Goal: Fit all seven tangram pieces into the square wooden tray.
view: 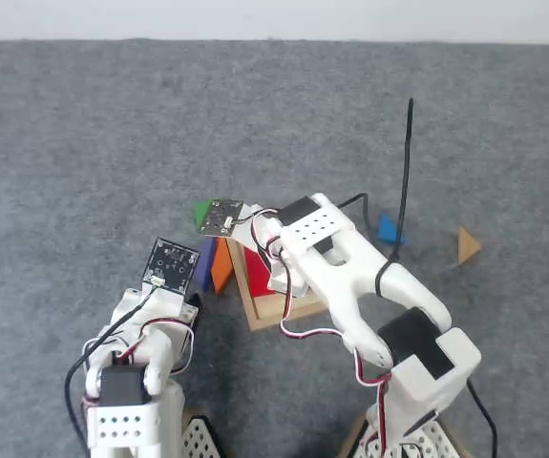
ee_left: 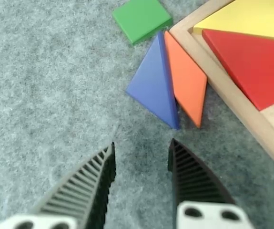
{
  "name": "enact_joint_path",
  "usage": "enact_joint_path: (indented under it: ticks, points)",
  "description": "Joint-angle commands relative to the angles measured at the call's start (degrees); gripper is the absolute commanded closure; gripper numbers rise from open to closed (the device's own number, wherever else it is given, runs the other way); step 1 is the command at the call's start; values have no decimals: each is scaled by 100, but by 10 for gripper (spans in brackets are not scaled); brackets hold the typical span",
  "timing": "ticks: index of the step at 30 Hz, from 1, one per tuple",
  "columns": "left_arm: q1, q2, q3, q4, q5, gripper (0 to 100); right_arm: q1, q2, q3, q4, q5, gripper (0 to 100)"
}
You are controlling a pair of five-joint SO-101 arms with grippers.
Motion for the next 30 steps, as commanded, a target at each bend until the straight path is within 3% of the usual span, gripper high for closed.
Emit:
enact_joint_path:
  ticks: [1, 16, 30]
  points:
    - [-26, -70, -48, 44, -44, 830, -84, -523, 9, 110, -167, 835]
    - [-26, -70, -48, 44, -44, 830, -259, -743, 290, 101, -158, 833]
    - [-26, -70, -48, 44, -44, 830, -57, 338, -105, -215, -158, 866]
